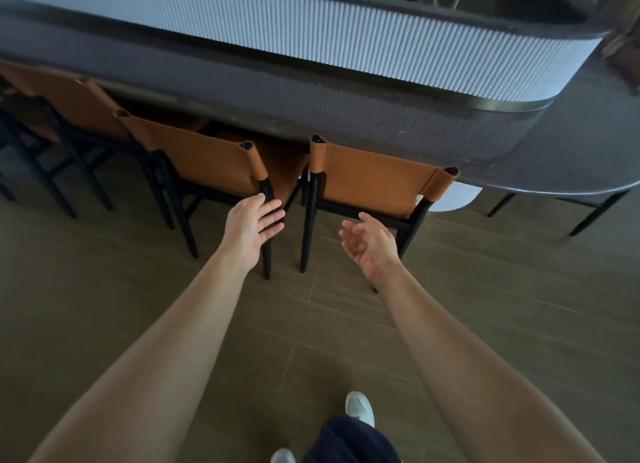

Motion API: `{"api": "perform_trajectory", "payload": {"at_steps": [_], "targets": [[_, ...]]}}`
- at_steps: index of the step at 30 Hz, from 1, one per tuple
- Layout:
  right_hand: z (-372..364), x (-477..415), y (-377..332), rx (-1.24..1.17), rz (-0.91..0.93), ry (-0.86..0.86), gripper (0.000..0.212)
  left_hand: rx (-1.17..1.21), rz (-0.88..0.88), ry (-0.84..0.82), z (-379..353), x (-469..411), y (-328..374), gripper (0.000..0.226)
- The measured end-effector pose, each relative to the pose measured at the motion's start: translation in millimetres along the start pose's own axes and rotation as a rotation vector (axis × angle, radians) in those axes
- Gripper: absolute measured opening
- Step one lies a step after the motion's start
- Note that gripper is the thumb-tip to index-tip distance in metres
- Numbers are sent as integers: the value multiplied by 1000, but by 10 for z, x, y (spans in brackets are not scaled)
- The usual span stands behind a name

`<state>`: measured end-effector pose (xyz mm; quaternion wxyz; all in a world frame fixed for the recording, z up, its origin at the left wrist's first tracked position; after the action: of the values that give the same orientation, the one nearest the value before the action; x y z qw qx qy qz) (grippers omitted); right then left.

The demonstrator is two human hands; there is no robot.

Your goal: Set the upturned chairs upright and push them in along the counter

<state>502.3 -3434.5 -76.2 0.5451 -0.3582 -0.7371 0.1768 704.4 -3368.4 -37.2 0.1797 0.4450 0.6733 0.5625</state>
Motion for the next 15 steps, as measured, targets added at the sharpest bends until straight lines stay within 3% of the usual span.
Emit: {"api": "perform_trajectory", "payload": {"at_steps": [15], "targets": [[-1488,-531,312,126,-13,-84,30,35,-37,99,932,-949,525,41]]}}
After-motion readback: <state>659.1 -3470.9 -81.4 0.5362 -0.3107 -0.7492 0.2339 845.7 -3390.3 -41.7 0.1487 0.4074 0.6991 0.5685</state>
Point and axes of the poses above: each hand's wrist, its own x-axis away from the middle knuckle, its own z-axis out of the back of the hand, y = z × x, the point moved 2 cm from there along -x, towards the middle knuckle, and after that the axes turned 10 degrees about -z, right-handed, at the moved point
